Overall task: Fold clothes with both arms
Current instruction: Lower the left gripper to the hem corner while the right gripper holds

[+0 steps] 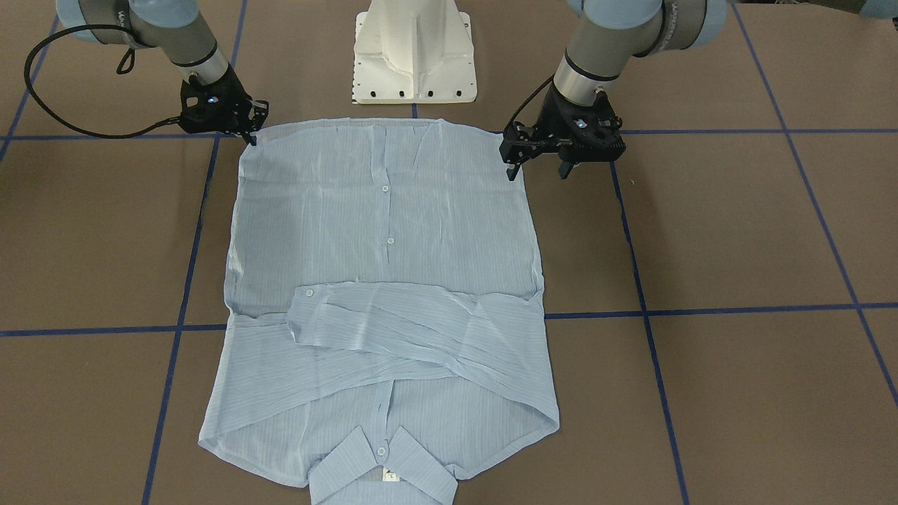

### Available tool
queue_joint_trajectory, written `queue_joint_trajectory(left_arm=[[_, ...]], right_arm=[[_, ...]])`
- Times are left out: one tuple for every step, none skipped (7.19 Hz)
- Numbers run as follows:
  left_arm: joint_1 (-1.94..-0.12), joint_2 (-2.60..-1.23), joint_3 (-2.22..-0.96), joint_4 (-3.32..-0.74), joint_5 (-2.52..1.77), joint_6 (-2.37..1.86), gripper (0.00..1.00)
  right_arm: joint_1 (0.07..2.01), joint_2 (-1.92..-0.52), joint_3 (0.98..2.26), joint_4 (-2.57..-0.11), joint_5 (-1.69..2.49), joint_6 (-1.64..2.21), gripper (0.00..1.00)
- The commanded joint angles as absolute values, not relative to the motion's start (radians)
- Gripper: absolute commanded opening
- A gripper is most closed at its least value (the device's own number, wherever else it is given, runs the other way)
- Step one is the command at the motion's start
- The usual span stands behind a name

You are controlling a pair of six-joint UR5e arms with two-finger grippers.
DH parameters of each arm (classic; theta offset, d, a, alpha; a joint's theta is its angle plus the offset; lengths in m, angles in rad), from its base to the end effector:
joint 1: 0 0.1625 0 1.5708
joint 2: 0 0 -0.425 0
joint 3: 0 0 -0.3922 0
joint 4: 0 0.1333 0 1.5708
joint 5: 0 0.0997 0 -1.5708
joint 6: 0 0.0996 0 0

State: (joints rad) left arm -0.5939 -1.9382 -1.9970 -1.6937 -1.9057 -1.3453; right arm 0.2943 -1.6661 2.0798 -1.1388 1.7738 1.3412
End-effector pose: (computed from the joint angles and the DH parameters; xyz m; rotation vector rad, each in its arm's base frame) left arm 0.4103 -0.3984 0.2577 0.0763 0.9569 -0.1863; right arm -0.4053 -0.2411 0.4180 0.0340 -0.8631 -0.0252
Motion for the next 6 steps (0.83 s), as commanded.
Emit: queue_joint_trajectory(left_arm=[[-0.528, -1.818, -2.009, -1.837, -1.852, -1.426, 0.99], [-0.456, -1.798, -2.010, -1.880, -1.806, -1.499, 0.99], [-0.380, -1.795, -2.011, -1.878, -1.777, -1.558, 0.98], [-0.308, -1.798, -2.011, -1.853, -1.757, -1.631, 0.94], [-0.263, -1.810, -2.010, -1.786, -1.755, -1.667, 0.85], [-0.247, -1.828, -2.000, -1.761, -1.755, -1.667, 0.79]], right_arm=[[0.298, -1.652, 2.092, -1.138, 1.766, 1.345, 0.00], [0.299, -1.652, 2.101, -1.138, 1.766, 1.345, 0.00], [0.299, -1.651, 2.102, -1.138, 1.764, 1.345, 0.00], [0.301, -1.651, 2.102, -1.137, 1.766, 1.345, 0.00], [0.304, -1.651, 2.109, -1.137, 1.766, 1.345, 0.00], [0.304, -1.652, 2.111, -1.137, 1.766, 1.345, 0.00]])
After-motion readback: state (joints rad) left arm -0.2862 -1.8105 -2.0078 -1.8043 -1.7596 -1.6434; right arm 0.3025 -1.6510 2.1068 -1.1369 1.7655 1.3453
